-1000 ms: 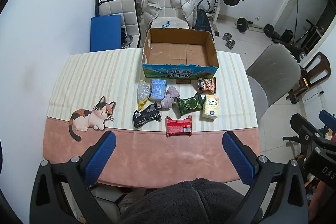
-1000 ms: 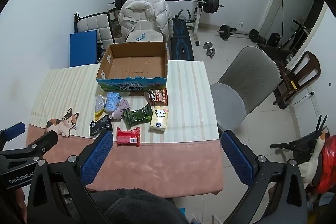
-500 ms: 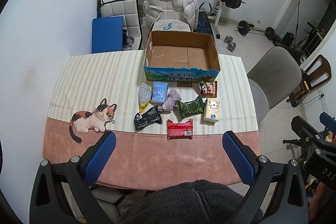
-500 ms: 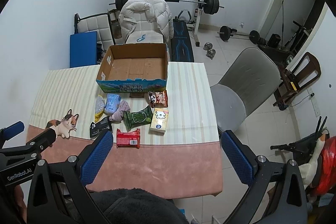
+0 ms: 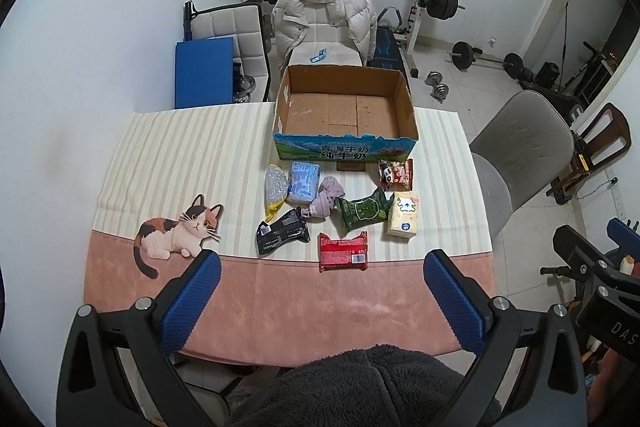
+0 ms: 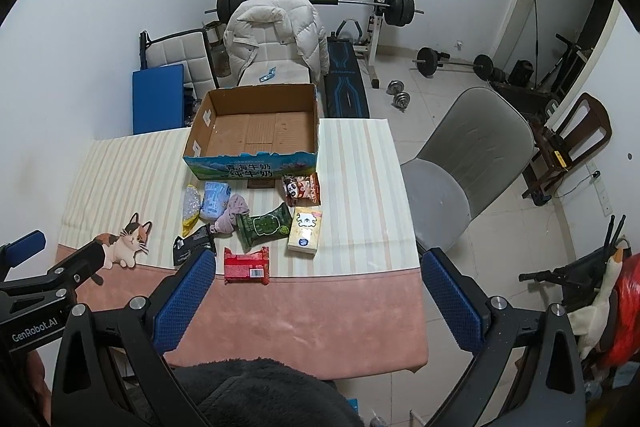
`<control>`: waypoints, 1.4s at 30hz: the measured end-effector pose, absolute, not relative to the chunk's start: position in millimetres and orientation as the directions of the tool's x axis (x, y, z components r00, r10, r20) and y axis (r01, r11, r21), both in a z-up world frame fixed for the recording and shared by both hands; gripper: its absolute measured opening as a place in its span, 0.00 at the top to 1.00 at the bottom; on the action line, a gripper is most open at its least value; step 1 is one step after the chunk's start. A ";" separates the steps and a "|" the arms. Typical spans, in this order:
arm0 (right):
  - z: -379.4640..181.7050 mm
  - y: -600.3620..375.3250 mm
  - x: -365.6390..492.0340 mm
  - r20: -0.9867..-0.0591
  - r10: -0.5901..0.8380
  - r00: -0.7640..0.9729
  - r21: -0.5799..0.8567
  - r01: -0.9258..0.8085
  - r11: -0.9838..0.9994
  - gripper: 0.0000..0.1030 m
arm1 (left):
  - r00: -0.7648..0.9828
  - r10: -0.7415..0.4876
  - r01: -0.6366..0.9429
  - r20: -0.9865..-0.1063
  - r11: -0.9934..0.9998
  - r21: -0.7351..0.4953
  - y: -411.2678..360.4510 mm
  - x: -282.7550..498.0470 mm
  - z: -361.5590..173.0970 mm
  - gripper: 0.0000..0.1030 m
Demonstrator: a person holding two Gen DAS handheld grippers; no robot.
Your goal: Organize soft objects
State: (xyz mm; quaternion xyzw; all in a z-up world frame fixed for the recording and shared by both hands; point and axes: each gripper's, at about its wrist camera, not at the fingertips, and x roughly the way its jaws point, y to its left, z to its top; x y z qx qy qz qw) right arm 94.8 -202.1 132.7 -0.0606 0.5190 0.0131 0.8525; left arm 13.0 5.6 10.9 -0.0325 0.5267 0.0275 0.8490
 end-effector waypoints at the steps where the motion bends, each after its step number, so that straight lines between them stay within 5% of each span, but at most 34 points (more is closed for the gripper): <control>1: 132.5 -202.6 94.6 -0.886 -0.040 0.461 -0.089 -0.085 0.992 0.00 | 0.444 0.013 -0.084 -0.896 0.996 -0.027 5.8 12.4 10.6 0.00; 42: 138.4 -200.7 91.6 -0.881 -0.022 0.472 -0.067 -0.080 0.995 0.00 | 0.473 0.020 -0.080 -0.881 0.997 -0.020 1.8 9.0 17.2 0.00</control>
